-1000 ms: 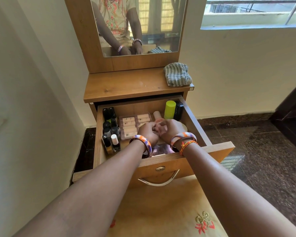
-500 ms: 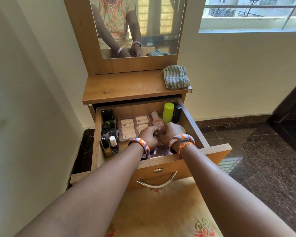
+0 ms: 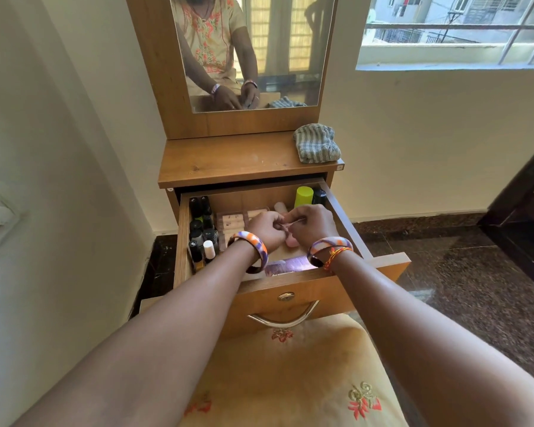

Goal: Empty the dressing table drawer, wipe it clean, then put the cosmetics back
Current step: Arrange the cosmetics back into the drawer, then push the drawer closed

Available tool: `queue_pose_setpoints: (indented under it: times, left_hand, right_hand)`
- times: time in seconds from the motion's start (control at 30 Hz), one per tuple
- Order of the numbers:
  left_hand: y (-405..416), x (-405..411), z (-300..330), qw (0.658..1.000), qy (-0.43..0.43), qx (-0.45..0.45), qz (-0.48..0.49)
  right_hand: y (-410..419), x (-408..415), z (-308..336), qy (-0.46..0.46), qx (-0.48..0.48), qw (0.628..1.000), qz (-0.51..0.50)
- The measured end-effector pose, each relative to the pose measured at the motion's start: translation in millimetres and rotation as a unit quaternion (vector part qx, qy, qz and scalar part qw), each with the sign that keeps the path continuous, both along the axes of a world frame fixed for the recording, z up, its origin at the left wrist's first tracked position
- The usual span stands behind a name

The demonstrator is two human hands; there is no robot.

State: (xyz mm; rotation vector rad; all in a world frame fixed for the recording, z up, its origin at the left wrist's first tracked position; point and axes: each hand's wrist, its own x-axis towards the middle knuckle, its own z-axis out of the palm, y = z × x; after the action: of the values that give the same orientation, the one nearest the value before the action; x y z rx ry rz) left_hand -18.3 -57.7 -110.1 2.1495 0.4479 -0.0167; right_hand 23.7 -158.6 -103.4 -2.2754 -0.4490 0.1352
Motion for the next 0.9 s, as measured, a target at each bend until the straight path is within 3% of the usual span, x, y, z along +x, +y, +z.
queue_pose_setpoints:
  times: [0.1, 0.17, 0.23, 0.3, 0.47, 0.73, 0.9]
  left_hand:
    - [3.2, -17.1, 24.6, 0.997, 0.023, 0.020, -0.071]
    - [4.2, -30.5, 34.0, 0.988, 0.018, 0.115, -0.099]
    - [1.2, -46.1, 35.9, 0.969, 0.000, 0.219, -0.118]
    - [-5.9, -61.1, 31.7, 0.958, -0.015, 0.261, -0.120]
    - [-21.9, -81.7, 12.8, 0.935, -0.019, 0.347, -0.070]
    - [-16.3, -75.7, -4.3, 0.927, -0.096, 0.360, -0.046]
    - [-2.8, -62.4, -5.9, 0.926, -0.157, 0.339, -0.061]
  right_hand:
    - [-4.7, -2.1, 11.4, 0.024, 0.017, 0.999, 0.013]
    - [-9.3, -7.3, 20.6, 0.031, 0.007, 0.998, 0.046]
    - [-17.0, -17.8, 24.7, -0.011, -0.040, 0.994, 0.098]
    - [-25.3, -30.0, 21.4, -0.060, -0.073, 0.988, 0.126]
    - [-23.0, -56.7, 4.1, -0.186, -0.172, 0.965, 0.067]
    - [-16.1, -53.1, -7.1, -0.243, -0.180, 0.951, 0.059]
    - [-5.5, -36.2, -17.4, -0.281, -0.085, 0.955, 0.047]
